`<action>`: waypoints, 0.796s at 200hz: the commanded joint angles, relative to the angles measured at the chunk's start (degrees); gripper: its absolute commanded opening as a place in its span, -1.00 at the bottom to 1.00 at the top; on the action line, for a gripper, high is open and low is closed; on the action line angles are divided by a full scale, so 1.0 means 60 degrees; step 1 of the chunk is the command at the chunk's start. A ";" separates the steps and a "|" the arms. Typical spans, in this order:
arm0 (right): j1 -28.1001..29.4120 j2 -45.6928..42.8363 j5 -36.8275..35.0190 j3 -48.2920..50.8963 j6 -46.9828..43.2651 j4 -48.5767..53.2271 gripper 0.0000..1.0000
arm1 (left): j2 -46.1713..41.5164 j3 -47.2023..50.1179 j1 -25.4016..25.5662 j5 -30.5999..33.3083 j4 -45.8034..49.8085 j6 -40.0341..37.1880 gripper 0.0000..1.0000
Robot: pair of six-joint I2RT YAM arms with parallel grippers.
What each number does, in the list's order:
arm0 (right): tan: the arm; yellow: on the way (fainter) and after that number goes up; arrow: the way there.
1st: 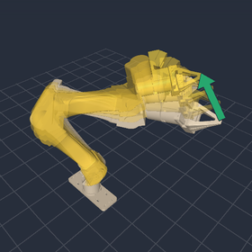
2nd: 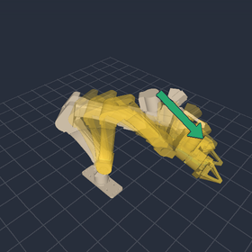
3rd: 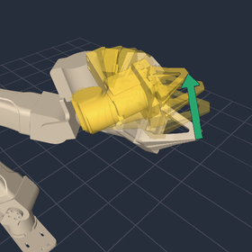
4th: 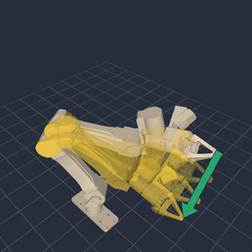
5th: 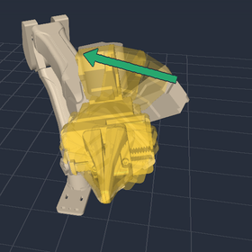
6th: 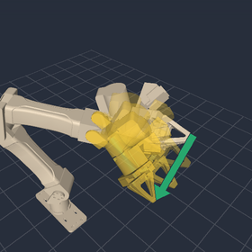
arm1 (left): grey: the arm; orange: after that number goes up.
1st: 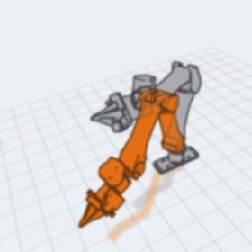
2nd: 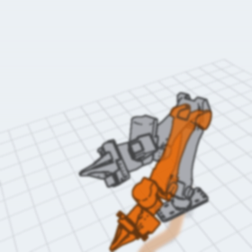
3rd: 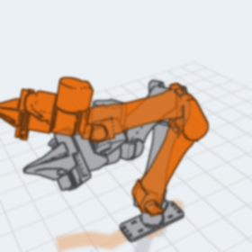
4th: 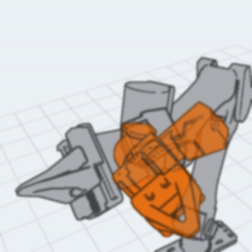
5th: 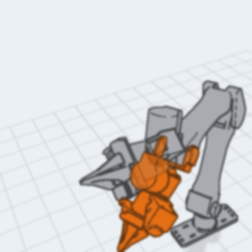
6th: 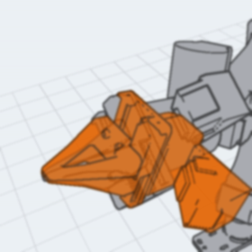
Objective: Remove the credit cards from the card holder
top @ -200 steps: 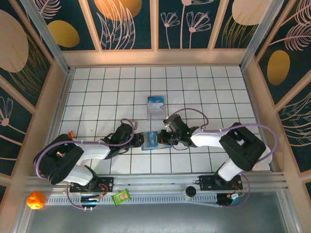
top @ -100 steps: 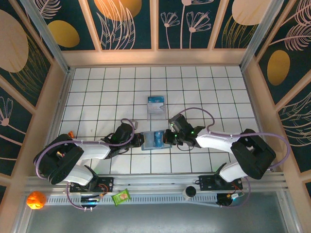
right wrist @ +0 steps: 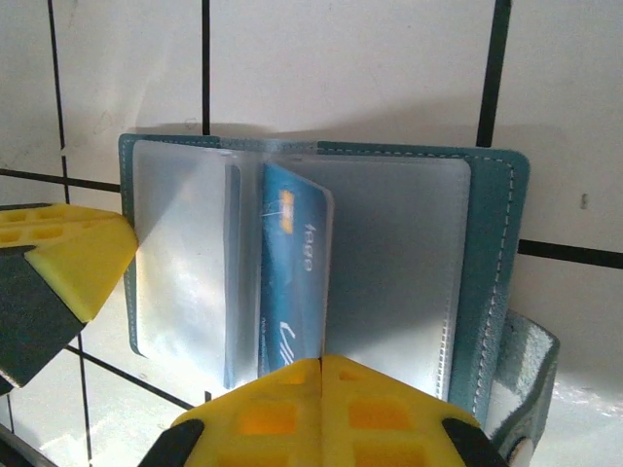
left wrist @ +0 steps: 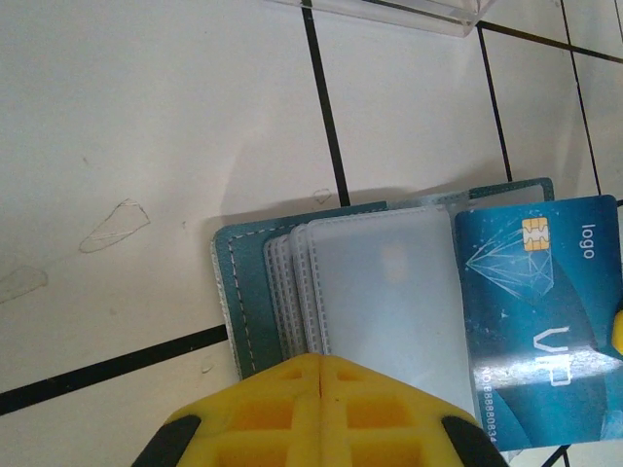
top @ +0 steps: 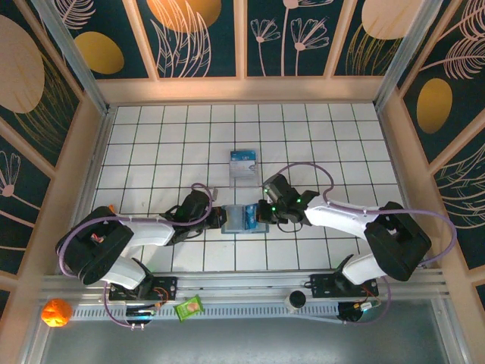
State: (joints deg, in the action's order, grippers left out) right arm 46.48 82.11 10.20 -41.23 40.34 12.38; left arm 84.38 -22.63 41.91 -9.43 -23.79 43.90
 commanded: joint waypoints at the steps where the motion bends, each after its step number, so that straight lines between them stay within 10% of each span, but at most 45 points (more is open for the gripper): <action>1: -0.0001 -0.0114 -0.0280 -0.0219 -0.0281 0.0557 -1.00 | 0.0176 -0.0095 0.0011 -0.0215 0.0272 -0.0174 -1.00; 78: 0.0427 0.0442 0.0018 -0.0357 -0.0226 -0.0447 -1.00 | 0.0256 -0.0015 0.0005 -0.0385 0.0070 -0.0080 -1.00; 159: 0.0133 0.0587 0.0790 0.0224 0.0006 -0.1550 -0.57 | 0.0307 0.0015 0.0003 -0.0516 -0.0051 -0.0029 -1.00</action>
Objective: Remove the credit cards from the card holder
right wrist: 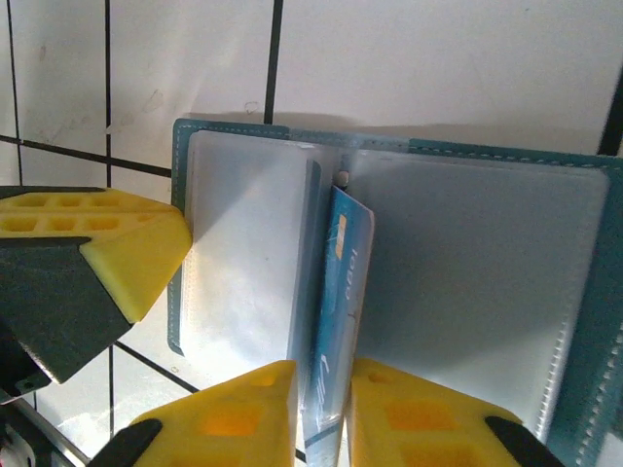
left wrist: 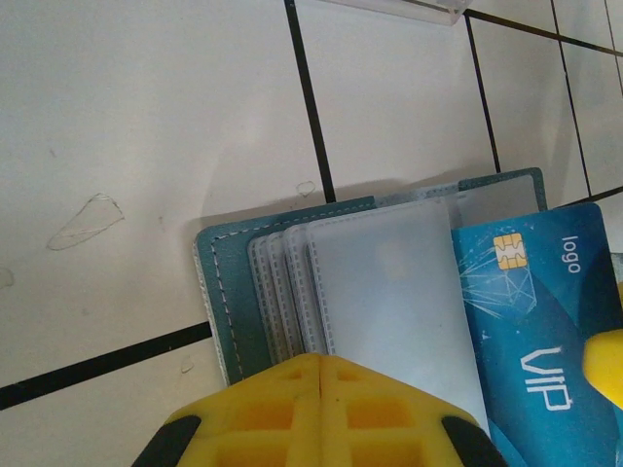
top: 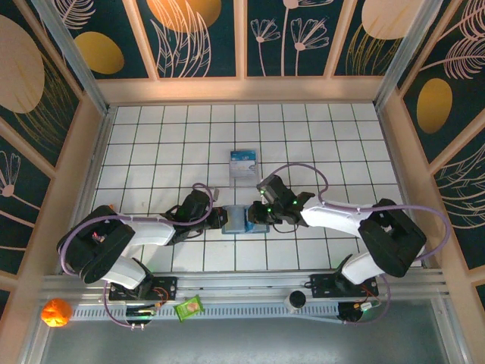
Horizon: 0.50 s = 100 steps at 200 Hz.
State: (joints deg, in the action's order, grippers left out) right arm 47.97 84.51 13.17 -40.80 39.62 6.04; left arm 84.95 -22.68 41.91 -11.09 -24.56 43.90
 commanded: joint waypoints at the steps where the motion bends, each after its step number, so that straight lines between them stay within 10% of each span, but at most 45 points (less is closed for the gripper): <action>1: -0.0114 0.0185 0.0295 0.0157 0.0131 -0.0494 -0.57 | 0.0212 0.0026 0.0003 -0.0235 0.0070 -0.0032 -1.00; 100: -0.0611 -0.1515 -0.0451 0.0139 -0.1181 0.0830 -1.00 | 0.0096 -0.0237 0.0014 -0.0151 0.0411 -0.0276 -1.00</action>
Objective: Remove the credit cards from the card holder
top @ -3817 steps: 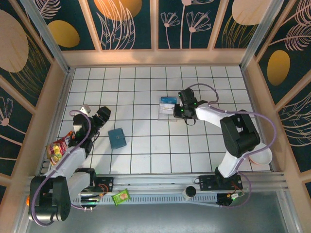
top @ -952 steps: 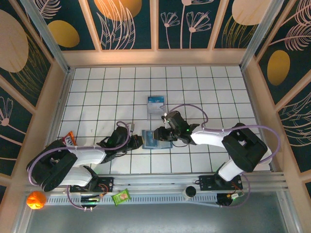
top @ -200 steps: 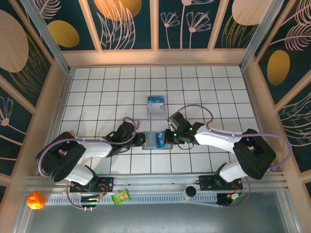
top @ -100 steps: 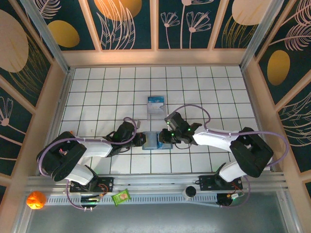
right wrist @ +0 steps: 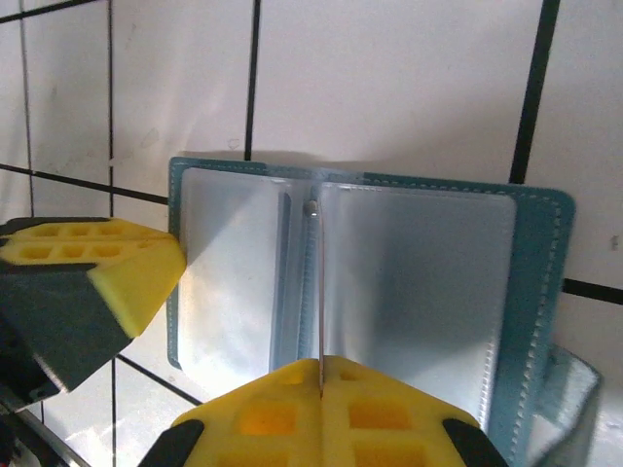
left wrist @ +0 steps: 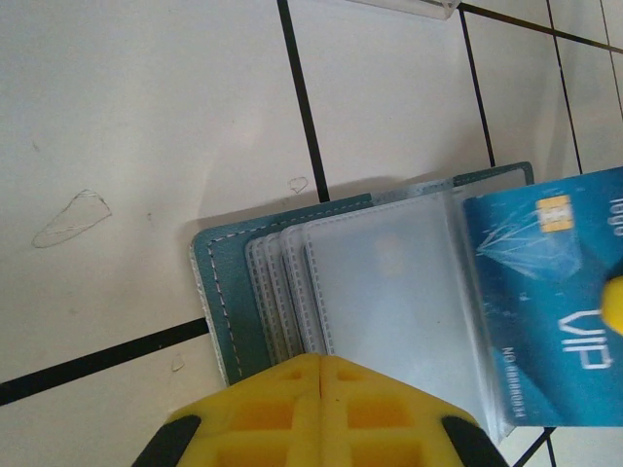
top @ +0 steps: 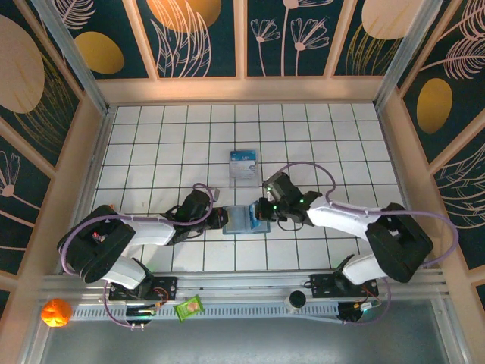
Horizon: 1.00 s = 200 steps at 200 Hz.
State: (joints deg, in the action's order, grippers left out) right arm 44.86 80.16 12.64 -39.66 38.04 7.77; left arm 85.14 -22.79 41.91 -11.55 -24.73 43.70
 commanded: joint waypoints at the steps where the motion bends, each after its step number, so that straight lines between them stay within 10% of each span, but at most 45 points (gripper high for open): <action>1: -0.0094 -0.0820 -0.0357 -0.0067 -0.0971 0.0554 -1.00 | 0.0056 -0.0239 0.0008 -0.0078 0.0450 -0.0248 -1.00; 26: -0.0117 -0.1402 -0.0592 -0.0764 -0.2286 0.0867 -1.00 | -0.0136 -0.0442 0.0009 -0.0127 0.0653 -0.0354 -0.99; 51: -0.0172 -0.1735 -0.1109 -0.1257 -0.3373 0.0685 -1.00 | -0.0555 -0.0618 0.0002 -0.0133 0.0852 -0.0399 -0.40; 107: -0.0288 -0.1050 -0.1706 -0.3102 -0.6890 0.0621 -1.00 | -0.2197 -0.0722 -0.0011 -0.0606 0.1391 -0.0692 0.26; 200: -0.1351 0.2210 -0.0185 -0.7630 -1.1996 0.4266 -1.00 | -0.3297 -0.0229 -0.0290 -0.0433 0.2405 -0.0593 0.85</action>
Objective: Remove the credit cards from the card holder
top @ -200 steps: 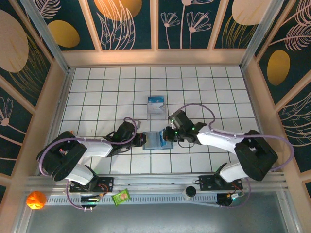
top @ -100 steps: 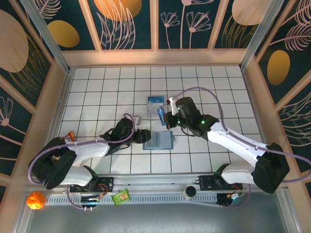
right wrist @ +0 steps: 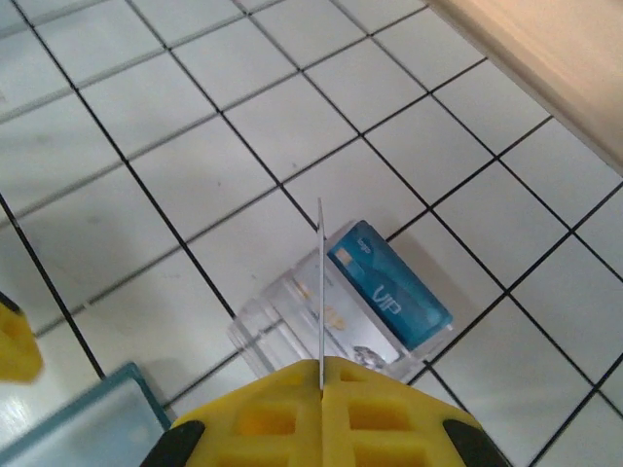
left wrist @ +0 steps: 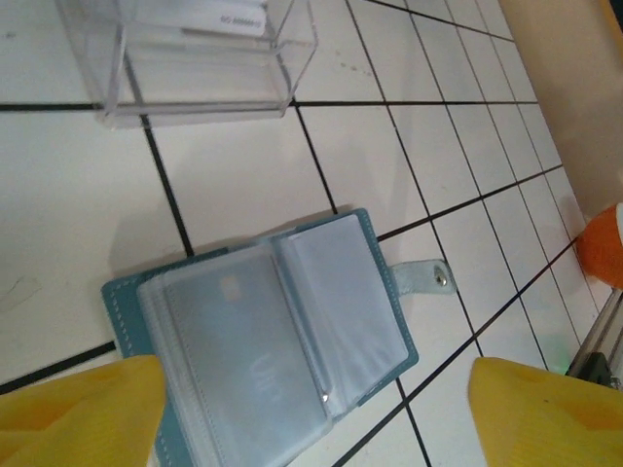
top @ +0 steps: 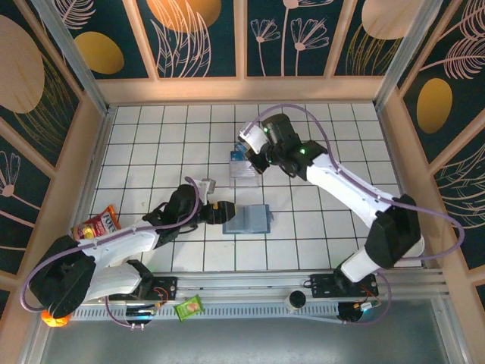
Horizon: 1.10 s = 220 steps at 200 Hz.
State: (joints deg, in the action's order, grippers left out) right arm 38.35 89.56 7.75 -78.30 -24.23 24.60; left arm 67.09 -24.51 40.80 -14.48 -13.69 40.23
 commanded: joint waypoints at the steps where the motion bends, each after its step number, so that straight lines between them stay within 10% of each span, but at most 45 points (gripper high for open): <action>1: -0.0274 0.0688 0.0651 -0.1255 -0.1654 0.1493 -1.00 | -0.0293 0.0051 -0.0112 0.0063 0.0582 -0.0019 0.85; 92: -0.0701 0.4076 0.0466 -0.5316 -0.4131 0.4268 -1.00 | -0.1108 -0.0148 -0.0493 0.0951 0.2034 -0.0058 0.92; 220: -0.0561 0.5160 -0.0427 -0.4986 -0.4858 0.2975 -1.00 | -0.0959 0.0006 -0.0822 0.0947 0.2282 0.0235 0.93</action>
State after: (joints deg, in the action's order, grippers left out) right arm 34.50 119.22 6.00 -108.44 -51.18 43.59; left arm 61.19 -24.53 36.62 -8.71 -1.37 40.73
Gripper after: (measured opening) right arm 0.052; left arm 0.962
